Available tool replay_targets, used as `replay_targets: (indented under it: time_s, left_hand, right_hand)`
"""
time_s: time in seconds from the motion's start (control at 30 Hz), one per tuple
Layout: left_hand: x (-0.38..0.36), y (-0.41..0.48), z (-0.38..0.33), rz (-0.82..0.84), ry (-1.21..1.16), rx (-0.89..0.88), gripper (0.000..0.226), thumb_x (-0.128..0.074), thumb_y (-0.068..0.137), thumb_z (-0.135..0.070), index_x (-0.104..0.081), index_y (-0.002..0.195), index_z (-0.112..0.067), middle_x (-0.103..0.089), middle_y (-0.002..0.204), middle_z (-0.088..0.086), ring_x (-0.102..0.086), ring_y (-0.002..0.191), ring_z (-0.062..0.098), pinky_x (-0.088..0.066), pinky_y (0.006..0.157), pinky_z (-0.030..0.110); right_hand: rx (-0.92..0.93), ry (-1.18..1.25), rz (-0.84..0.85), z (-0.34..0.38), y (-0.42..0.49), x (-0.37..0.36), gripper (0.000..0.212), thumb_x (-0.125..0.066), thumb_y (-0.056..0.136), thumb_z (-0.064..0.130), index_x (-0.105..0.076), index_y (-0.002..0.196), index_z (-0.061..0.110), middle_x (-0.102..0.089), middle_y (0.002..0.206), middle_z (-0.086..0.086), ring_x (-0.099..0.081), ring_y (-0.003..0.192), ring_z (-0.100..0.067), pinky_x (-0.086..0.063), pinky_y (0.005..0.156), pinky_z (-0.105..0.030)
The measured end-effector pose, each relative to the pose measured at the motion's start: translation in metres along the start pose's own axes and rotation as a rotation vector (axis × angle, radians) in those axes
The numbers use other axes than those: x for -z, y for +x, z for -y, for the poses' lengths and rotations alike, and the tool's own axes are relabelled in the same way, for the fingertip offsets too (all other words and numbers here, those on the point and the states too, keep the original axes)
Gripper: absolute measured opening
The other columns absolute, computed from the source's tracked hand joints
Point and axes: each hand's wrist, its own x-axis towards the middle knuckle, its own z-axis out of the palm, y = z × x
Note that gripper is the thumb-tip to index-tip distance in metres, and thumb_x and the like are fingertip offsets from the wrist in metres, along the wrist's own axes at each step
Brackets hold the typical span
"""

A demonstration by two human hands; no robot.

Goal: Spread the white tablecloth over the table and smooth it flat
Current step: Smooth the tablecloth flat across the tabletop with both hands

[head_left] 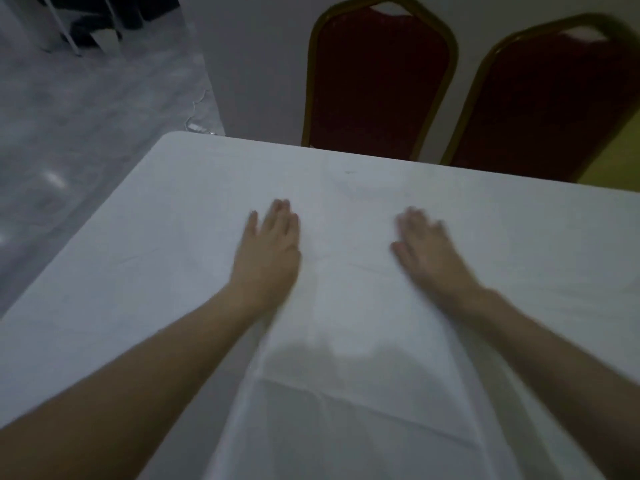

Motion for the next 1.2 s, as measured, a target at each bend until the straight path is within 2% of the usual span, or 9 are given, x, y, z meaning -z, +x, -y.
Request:
replay_targets:
  time_s: [0.1, 0.23, 0.53, 0.7, 0.77, 0.83, 1.0, 1.1, 1.2]
  left_hand:
    - [-0.003, -0.044, -0.052, 0.042, -0.156, -0.007, 0.055, -0.022, 0.100, -0.021, -0.007, 0.151, -0.007, -0.001, 0.161, 0.009, 0.002, 0.148, 0.022, -0.005, 0.120, 0.046]
    - [-0.008, -0.079, -0.065, -0.076, -0.171, 0.048, 0.054, -0.018, 0.098, -0.024, -0.026, 0.147, -0.003, -0.025, 0.155, 0.014, -0.020, 0.146, 0.025, -0.016, 0.119, 0.046]
    - [-0.006, -0.075, -0.070, -0.081, -0.190, 0.067, 0.050, -0.026, 0.099, -0.020, -0.030, 0.145, 0.000, -0.029, 0.154, 0.017, -0.024, 0.144, 0.029, -0.015, 0.118, 0.047]
    - [-0.007, -0.073, -0.074, -0.084, -0.200, 0.059, 0.049, -0.031, 0.099, -0.018, -0.030, 0.144, 0.001, -0.030, 0.153, 0.018, -0.025, 0.143, 0.031, -0.016, 0.117, 0.049]
    - [-0.006, -0.074, -0.075, -0.070, -0.190, 0.070, 0.050, -0.030, 0.098, -0.019, -0.030, 0.145, 0.000, -0.029, 0.154, 0.017, -0.025, 0.143, 0.030, -0.016, 0.118, 0.049]
    - [-0.004, -0.074, -0.076, -0.073, -0.157, 0.094, 0.050, -0.030, 0.098, -0.021, -0.032, 0.144, 0.000, -0.032, 0.153, 0.016, -0.027, 0.142, 0.029, -0.016, 0.117, 0.050]
    - [0.002, -0.083, -0.085, -0.078, -0.091, 0.099, 0.049, -0.030, 0.095, -0.021, -0.040, 0.137, 0.001, -0.042, 0.146, 0.018, -0.036, 0.137, 0.031, -0.022, 0.114, 0.054]
    - [0.001, -0.104, -0.081, -0.044, -0.206, 0.088, 0.050, -0.025, 0.099, -0.022, -0.030, 0.145, -0.004, -0.028, 0.155, 0.014, -0.023, 0.144, 0.028, -0.017, 0.118, 0.049]
    - [0.004, -0.154, -0.068, -0.014, -0.232, -0.003, 0.054, -0.022, 0.098, -0.029, -0.026, 0.148, -0.009, -0.023, 0.157, 0.013, -0.017, 0.146, 0.027, -0.012, 0.120, 0.046]
  right_hand:
    - [0.284, 0.018, -0.021, 0.068, -0.028, -0.023, 0.059, -0.019, 0.094, 0.032, -0.036, 0.142, 0.002, -0.033, 0.150, -0.020, -0.029, 0.141, -0.033, -0.018, 0.114, -0.052]
    - [0.325, 0.032, -0.030, 0.069, -0.066, -0.023, 0.057, -0.016, 0.098, 0.037, -0.021, 0.150, 0.014, -0.017, 0.159, -0.005, -0.011, 0.147, -0.018, -0.004, 0.120, -0.037]
    - [-0.187, -0.080, 0.008, -0.164, -0.197, 0.029, 0.076, -0.009, 0.084, 0.068, -0.013, 0.150, 0.031, -0.006, 0.160, 0.002, -0.005, 0.148, -0.015, -0.007, 0.118, -0.039]
    - [-0.510, -0.155, 0.010, -0.233, -0.257, 0.038, 0.079, -0.006, 0.089, 0.059, -0.021, 0.149, 0.009, -0.015, 0.157, -0.020, -0.014, 0.145, -0.034, -0.015, 0.116, -0.054]
    - [-0.392, -0.198, 0.001, -0.207, -0.242, 0.032, 0.075, -0.004, 0.094, 0.045, -0.033, 0.139, -0.008, -0.030, 0.146, -0.034, -0.024, 0.139, -0.043, -0.025, 0.109, -0.059]
    - [-0.211, -0.144, -0.035, -0.152, -0.219, 0.026, 0.072, -0.014, 0.094, 0.044, -0.036, 0.138, -0.008, -0.035, 0.145, -0.031, -0.027, 0.140, -0.039, -0.024, 0.113, -0.054]
    - [0.348, 0.028, 0.127, 0.046, -0.207, -0.015, 0.083, -0.013, 0.089, 0.065, -0.010, 0.150, 0.009, -0.008, 0.159, -0.012, -0.001, 0.146, -0.023, 0.003, 0.117, -0.047]
    - [0.265, -0.006, 0.046, 0.096, -0.219, -0.032, 0.072, -0.021, 0.093, 0.059, -0.009, 0.152, 0.019, -0.001, 0.161, -0.005, 0.005, 0.148, -0.020, 0.005, 0.119, -0.046]
    - [0.243, -0.030, -0.007, 0.065, -0.228, -0.027, 0.069, -0.017, 0.092, 0.062, -0.018, 0.151, 0.026, -0.010, 0.160, -0.004, -0.008, 0.148, -0.019, -0.001, 0.117, -0.038]
